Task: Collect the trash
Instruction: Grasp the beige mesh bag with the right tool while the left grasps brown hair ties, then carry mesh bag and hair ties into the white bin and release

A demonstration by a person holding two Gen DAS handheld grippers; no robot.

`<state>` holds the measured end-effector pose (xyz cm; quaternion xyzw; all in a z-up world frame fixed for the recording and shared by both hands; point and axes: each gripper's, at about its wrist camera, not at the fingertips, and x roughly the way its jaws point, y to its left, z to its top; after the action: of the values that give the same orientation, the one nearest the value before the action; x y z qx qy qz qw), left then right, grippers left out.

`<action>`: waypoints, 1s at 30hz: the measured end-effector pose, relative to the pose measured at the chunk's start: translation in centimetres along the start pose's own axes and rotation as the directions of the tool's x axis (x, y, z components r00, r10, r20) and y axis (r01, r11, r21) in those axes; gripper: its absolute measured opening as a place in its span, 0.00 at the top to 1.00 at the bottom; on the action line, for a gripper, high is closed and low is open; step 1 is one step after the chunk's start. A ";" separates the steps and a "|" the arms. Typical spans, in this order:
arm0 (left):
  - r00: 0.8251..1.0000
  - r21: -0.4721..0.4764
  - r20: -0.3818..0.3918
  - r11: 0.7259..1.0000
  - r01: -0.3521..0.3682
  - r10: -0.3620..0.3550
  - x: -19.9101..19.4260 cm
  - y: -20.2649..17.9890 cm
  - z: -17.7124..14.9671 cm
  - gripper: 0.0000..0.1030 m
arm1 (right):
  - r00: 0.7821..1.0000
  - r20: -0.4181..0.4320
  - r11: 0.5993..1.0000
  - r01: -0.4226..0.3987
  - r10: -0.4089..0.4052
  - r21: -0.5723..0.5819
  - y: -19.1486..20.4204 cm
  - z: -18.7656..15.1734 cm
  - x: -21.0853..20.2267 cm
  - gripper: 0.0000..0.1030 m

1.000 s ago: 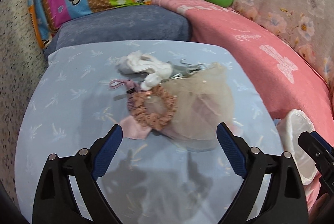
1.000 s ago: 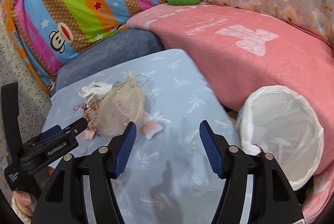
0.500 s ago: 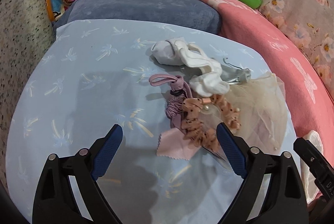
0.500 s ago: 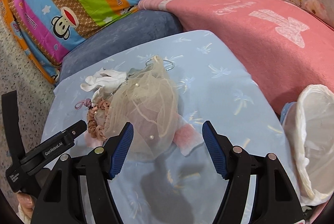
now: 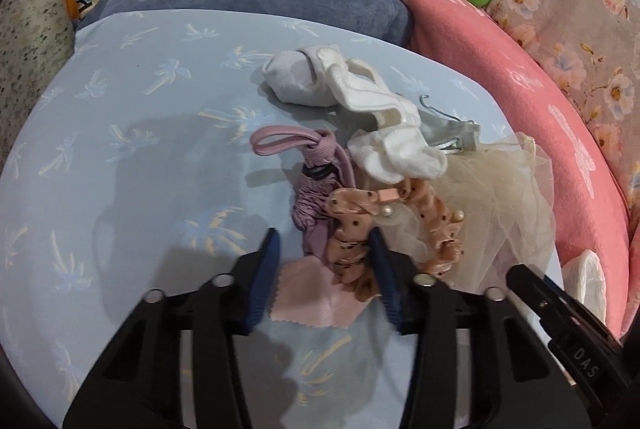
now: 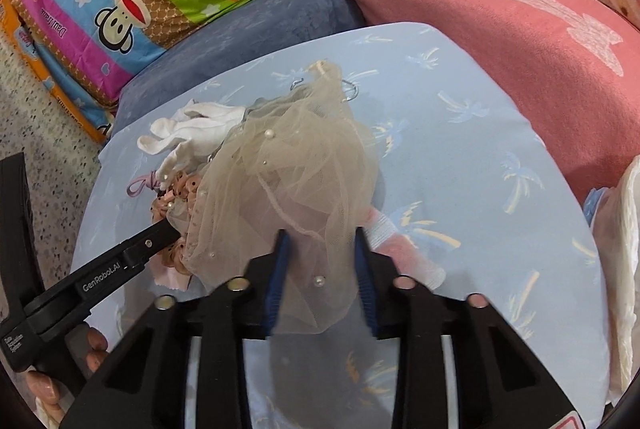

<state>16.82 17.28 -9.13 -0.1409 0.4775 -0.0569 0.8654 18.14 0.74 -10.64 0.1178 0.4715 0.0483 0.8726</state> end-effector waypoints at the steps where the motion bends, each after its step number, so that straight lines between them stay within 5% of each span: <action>1: 1.000 0.006 -0.003 1.000 0.007 -0.007 -0.1 -0.2 -0.1 0.75 | 1.000 0.000 1.000 -0.006 0.006 0.000 0.1 0.0 -0.1 0.93; 7: 0.999 0.026 0.034 0.999 0.018 -0.019 -2.0 -0.9 -0.1 0.86 | 0.998 0.057 0.999 -0.033 0.034 -0.003 0.3 0.3 -2.9 0.96; 15: 0.993 0.068 0.103 0.997 0.047 -0.054 -5.8 -2.9 0.4 0.86 | 0.982 0.180 0.998 -0.061 0.061 -0.003 0.1 1.9 -9.1 0.97; 30: 0.982 0.187 0.151 0.979 0.085 -0.114 -9.6 -9.8 -0.3 0.86 | 0.912 0.410 0.999 -0.026 0.006 0.043 -4.9 3.3 -21.6 0.97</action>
<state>11.79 10.13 1.44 -0.0900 0.3912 -0.1315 0.9064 8.84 -8.70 7.37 0.1498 0.2785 0.0186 0.9485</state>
